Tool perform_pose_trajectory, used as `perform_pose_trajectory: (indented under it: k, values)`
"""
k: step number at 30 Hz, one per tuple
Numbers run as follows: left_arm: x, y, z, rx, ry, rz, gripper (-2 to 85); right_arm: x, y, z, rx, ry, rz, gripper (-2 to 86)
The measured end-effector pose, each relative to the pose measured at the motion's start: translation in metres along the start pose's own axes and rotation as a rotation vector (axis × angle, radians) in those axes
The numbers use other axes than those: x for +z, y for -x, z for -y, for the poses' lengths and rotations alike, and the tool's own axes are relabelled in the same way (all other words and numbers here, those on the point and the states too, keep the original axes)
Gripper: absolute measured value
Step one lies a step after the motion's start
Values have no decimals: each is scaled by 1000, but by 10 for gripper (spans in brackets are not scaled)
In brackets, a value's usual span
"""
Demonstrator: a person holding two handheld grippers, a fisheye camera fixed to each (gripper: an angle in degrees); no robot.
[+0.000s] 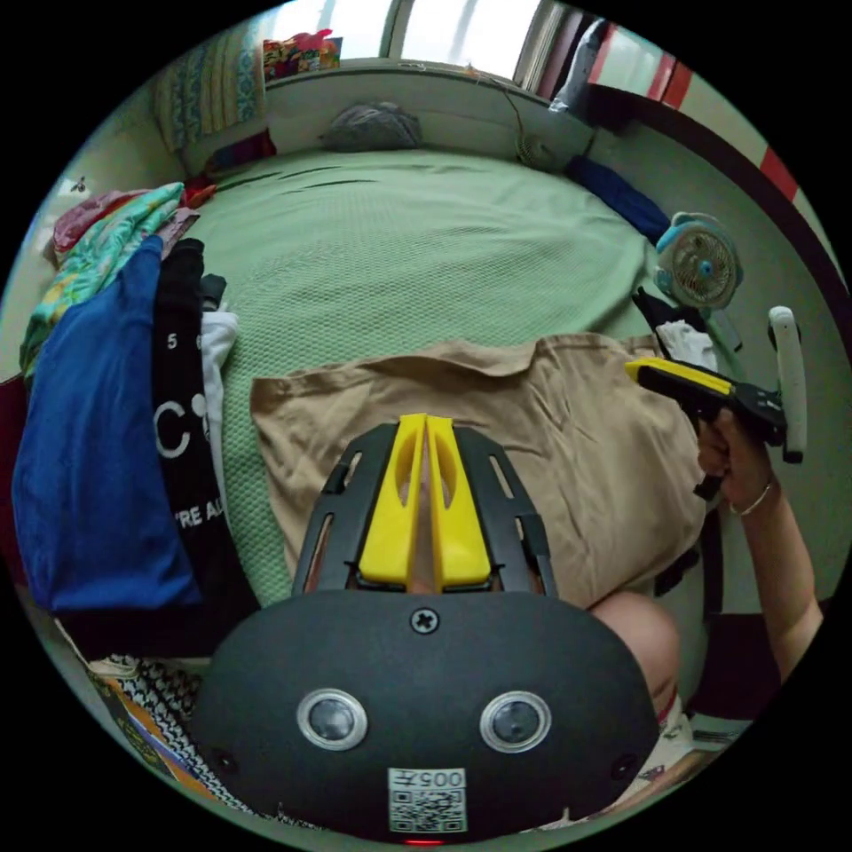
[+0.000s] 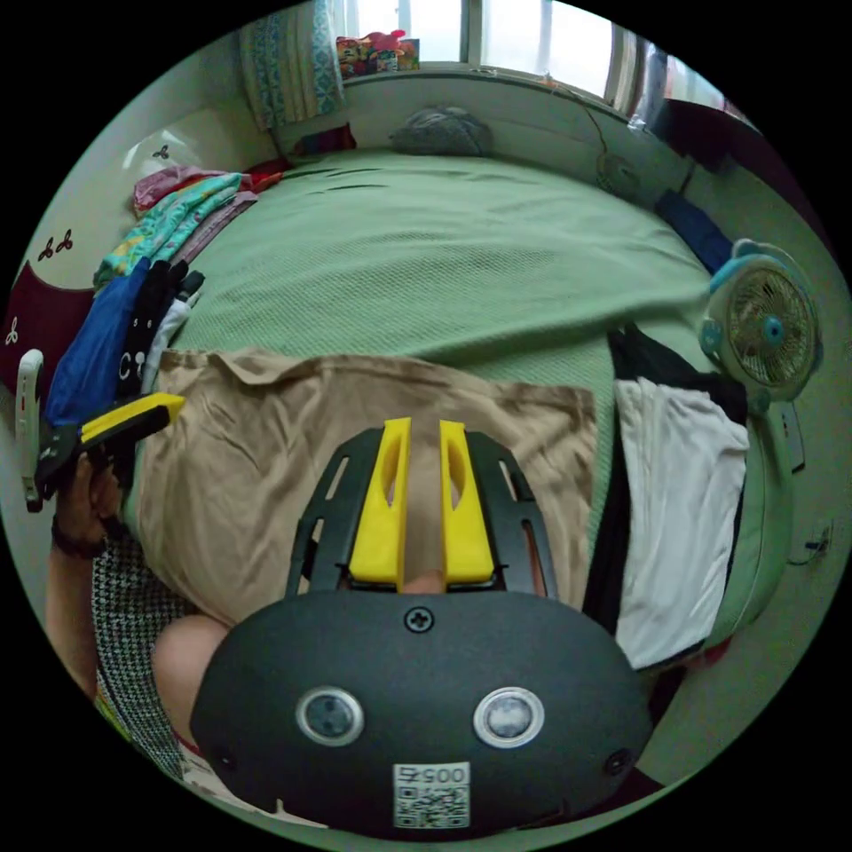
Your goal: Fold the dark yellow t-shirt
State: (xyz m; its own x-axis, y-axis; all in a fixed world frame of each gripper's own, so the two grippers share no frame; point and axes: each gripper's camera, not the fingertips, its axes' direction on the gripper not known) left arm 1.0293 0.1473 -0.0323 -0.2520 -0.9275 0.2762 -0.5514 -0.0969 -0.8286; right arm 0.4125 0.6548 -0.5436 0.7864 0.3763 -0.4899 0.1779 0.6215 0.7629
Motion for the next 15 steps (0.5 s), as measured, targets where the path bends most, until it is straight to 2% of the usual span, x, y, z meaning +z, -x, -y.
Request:
perform_pose_trajectory:
  k: [5, 15]
  values:
    - [-13, -52, -22, 52, -1, -53, 45, -49, -64, -63, 66, -2, -42, 61]
    - [-25, -238, -72, 293, 11, -224, 93, -130, -142, -140, 149, -45, -87, 53]
